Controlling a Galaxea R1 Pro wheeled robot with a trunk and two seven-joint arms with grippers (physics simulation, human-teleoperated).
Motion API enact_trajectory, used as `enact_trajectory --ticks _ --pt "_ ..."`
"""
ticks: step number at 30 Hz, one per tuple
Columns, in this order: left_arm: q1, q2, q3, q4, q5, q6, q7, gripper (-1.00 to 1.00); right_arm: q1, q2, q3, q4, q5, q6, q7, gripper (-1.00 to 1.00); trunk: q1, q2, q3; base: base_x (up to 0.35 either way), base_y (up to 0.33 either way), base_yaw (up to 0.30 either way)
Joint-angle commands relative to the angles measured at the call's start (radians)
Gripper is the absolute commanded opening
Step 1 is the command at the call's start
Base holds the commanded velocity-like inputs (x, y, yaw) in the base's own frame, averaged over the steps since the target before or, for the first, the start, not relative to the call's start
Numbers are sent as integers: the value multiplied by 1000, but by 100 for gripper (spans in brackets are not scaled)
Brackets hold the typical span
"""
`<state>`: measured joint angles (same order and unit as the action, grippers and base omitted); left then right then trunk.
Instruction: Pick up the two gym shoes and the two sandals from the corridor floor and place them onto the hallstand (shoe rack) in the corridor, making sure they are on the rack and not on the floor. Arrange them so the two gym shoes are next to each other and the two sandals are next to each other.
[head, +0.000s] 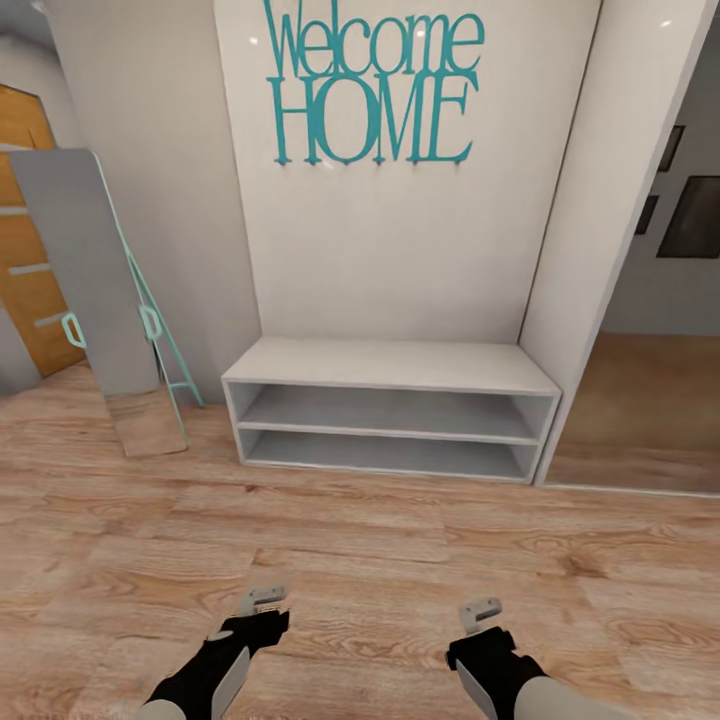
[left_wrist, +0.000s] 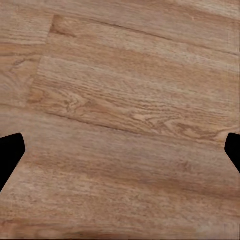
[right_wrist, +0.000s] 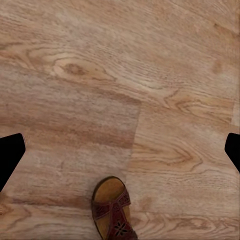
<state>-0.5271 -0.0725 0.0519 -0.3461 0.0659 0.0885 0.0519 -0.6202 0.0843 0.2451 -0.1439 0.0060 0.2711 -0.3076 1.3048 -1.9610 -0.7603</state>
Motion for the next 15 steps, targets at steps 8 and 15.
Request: enact_trajectory --ticks 8,15 --pt "46 0 0 1 0 -45 0 100 3 -1 0 34 0 -45 -1 100 0 0 0 0 0 259" --pt "72 0 0 1 0 -84 0 100 4 -1 0 37 0 -153 -1 100 0 0 0 0 0 287"
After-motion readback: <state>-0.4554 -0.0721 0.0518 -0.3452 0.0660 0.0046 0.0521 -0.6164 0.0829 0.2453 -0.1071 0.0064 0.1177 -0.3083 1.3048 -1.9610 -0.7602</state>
